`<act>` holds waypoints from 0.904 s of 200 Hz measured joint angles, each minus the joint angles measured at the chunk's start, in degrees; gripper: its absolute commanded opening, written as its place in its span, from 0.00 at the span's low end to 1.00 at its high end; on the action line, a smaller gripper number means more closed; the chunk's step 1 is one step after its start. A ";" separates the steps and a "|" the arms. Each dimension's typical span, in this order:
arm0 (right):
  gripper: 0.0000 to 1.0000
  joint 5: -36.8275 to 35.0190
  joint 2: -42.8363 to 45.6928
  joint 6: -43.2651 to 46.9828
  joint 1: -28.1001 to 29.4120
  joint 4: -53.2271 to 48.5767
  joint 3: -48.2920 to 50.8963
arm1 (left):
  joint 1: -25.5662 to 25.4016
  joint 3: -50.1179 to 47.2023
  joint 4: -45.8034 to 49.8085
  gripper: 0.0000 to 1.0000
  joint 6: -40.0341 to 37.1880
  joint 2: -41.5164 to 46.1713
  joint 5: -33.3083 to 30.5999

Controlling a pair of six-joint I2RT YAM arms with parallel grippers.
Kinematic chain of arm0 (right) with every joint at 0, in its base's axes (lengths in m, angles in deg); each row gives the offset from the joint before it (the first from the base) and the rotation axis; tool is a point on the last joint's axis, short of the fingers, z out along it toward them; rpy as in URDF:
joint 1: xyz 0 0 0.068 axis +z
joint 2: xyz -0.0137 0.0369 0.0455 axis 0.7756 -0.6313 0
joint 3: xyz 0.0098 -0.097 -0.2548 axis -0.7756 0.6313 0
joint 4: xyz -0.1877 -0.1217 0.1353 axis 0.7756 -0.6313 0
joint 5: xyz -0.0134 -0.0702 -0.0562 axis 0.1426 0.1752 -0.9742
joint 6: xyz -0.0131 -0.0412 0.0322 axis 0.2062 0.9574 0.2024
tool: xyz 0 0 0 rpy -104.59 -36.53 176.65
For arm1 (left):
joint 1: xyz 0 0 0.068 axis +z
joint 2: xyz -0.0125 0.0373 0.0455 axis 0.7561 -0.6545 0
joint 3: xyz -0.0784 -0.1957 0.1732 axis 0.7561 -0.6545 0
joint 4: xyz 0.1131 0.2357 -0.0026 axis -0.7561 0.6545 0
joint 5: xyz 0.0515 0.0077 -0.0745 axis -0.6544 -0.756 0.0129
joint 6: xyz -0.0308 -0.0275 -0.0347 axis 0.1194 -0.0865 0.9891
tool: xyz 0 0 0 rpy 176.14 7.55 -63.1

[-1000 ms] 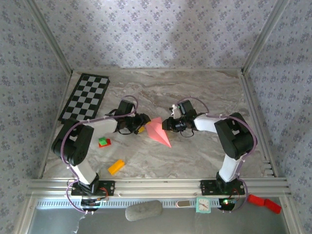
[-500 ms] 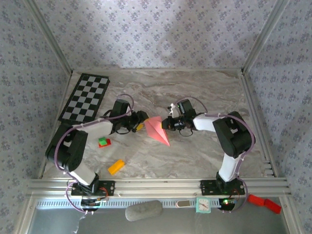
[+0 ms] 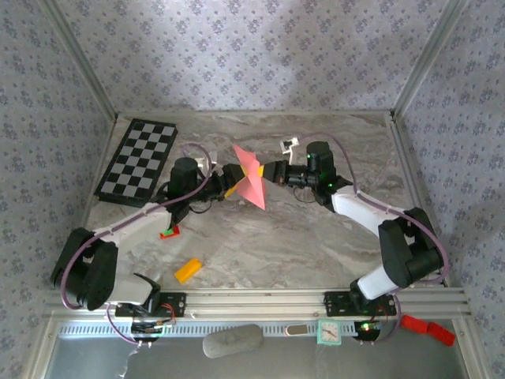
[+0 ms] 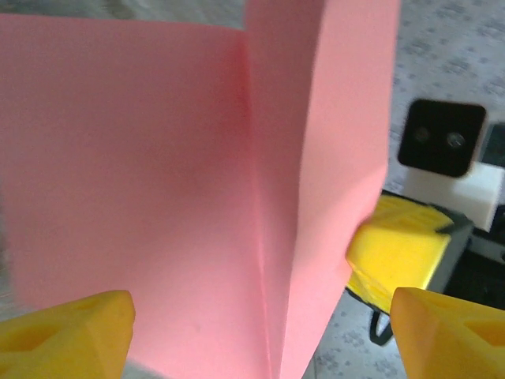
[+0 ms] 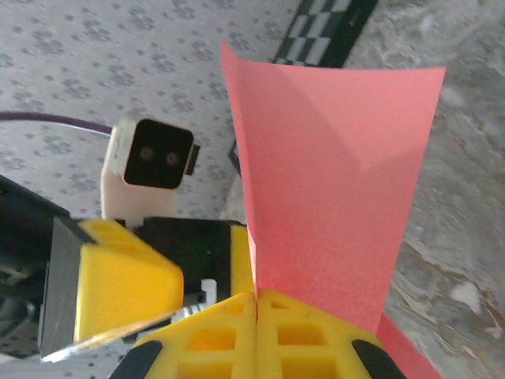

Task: Fold a paper plane with a square sheet of paper (pick it up from the middle)
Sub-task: Pick up the paper from the center of the table, then turn over the paper at the center of the table.

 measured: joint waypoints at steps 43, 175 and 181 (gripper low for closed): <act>0.00 1.75 0.31 -9.86 -0.81 9.07 0.70 | -2.40 0.22 -5.38 0.75 -0.48 0.04 2.10; 0.01 3.98 0.33 -20.13 -1.36 20.98 2.84 | -3.26 2.08 -13.64 0.36 0.94 -0.90 4.68; 0.01 4.04 0.33 -20.33 -1.44 21.20 2.91 | -3.26 2.14 -14.14 0.35 1.31 -1.09 4.68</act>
